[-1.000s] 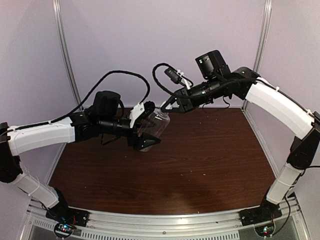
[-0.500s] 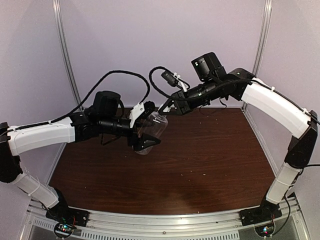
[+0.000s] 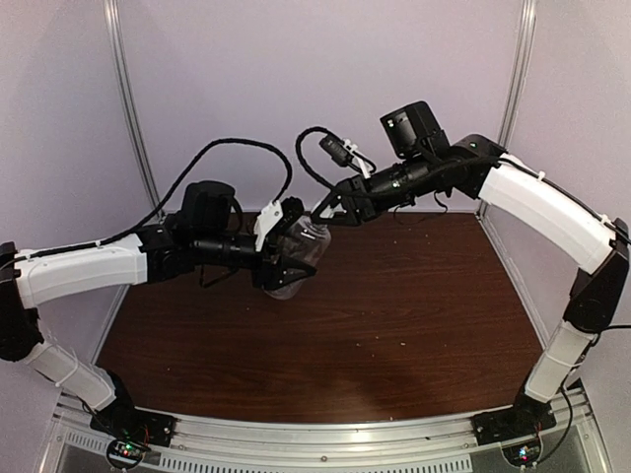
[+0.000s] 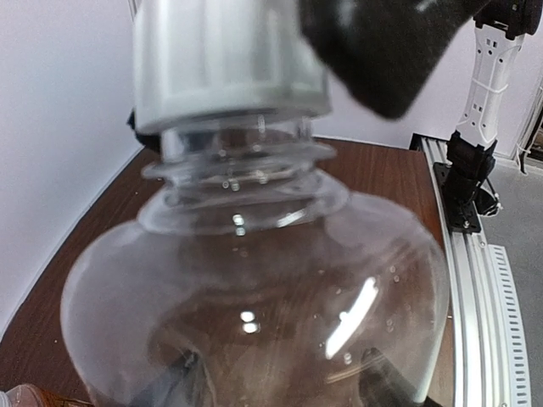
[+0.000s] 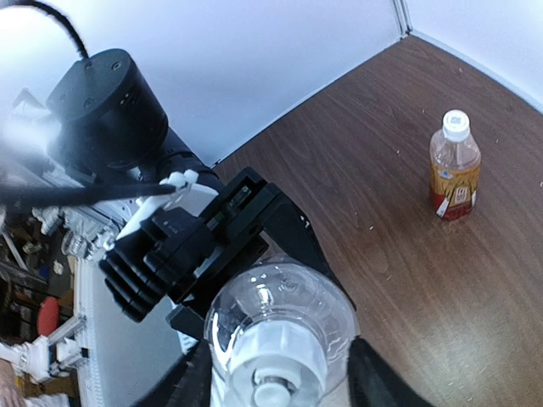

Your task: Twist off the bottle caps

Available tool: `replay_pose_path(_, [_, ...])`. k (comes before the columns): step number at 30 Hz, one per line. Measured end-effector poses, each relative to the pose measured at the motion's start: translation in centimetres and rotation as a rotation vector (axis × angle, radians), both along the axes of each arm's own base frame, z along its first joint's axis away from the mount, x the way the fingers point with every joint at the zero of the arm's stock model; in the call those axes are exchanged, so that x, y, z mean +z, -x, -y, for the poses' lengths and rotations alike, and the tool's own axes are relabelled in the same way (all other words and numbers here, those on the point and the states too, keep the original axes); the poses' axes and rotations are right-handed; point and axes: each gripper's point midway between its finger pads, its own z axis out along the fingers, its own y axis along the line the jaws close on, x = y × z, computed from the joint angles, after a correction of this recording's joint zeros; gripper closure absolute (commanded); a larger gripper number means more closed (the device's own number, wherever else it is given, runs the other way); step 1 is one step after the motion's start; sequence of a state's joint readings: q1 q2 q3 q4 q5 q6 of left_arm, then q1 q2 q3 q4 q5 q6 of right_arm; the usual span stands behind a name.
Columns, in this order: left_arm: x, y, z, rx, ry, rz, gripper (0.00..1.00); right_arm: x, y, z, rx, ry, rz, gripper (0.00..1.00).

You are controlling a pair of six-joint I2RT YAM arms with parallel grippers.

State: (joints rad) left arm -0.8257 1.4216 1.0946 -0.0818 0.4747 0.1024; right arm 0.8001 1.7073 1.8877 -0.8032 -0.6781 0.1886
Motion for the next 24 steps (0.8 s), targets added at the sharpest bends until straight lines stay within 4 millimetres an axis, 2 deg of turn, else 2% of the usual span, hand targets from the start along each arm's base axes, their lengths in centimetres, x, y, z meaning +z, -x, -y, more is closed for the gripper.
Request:
replay_pose_path(3, [-0.1,0.3,-0.2,0.011,0.036,-0.011,0.47,0.7,0.1,0.1,-0.009,-0.035,0.020,0.19])
replay_pose_path(8, [-0.2,0.8,-0.4,0.021,0.103,-0.052,0.50,2.6,0.4,0.5,-0.024,-0.114,0.072,0.15])
replay_pose_path(14, [0.8,0.9,-0.1,0.022,0.190,-0.078,0.50,4.4,0.1,0.2,-0.050,-0.192,0.126,0.19])
replay_pose_path(20, [1.6,1.0,0.0,0.021,0.252,-0.106,0.51,4.3,0.2,-0.9,-0.074,-0.205,0.161,0.25])
replay_pose_path(24, [2.3,1.2,0.0,0.016,0.284,-0.111,0.51,4.4,0.3,-1.3,-0.087,-0.209,0.175,0.34])
